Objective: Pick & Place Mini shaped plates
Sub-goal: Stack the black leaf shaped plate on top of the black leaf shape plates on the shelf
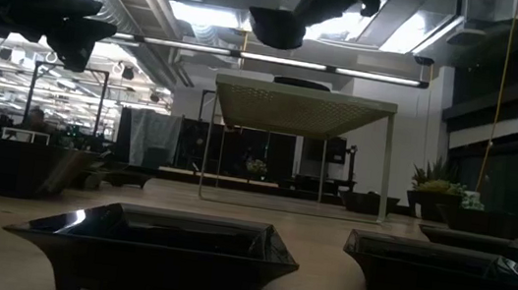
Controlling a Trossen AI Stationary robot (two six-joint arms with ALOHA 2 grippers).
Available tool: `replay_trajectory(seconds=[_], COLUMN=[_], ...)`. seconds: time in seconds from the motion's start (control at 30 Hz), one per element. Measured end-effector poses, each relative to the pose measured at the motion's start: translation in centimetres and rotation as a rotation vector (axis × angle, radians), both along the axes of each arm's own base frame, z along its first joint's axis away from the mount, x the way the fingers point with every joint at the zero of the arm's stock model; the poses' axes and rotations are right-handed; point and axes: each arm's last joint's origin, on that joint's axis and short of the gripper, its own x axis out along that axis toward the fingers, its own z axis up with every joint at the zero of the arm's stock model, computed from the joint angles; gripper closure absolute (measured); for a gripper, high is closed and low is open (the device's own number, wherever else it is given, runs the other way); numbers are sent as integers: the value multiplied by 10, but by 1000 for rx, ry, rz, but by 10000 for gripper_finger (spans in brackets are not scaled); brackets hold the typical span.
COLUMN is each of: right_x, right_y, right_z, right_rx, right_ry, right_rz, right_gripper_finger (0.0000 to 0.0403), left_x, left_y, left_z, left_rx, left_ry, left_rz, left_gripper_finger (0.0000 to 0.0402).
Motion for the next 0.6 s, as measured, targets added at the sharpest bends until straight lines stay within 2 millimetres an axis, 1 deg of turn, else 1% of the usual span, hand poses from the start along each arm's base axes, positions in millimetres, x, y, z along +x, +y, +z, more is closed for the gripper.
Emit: replay_trajectory(seconds=[0.23,0.6], right_x=[-5,-12], right_y=[-6,-7], right_z=[-2,-6], right_rx=[9,22], right_ry=[39,113], right_rz=[-19,-27], right_gripper_finger=[399,399], left_x=[0,0], left_y=[0,0], left_z=[0,0], left_rx=[0,0], left_ry=[0,0], left_rz=[0,0], left_gripper_finger=[249,249])
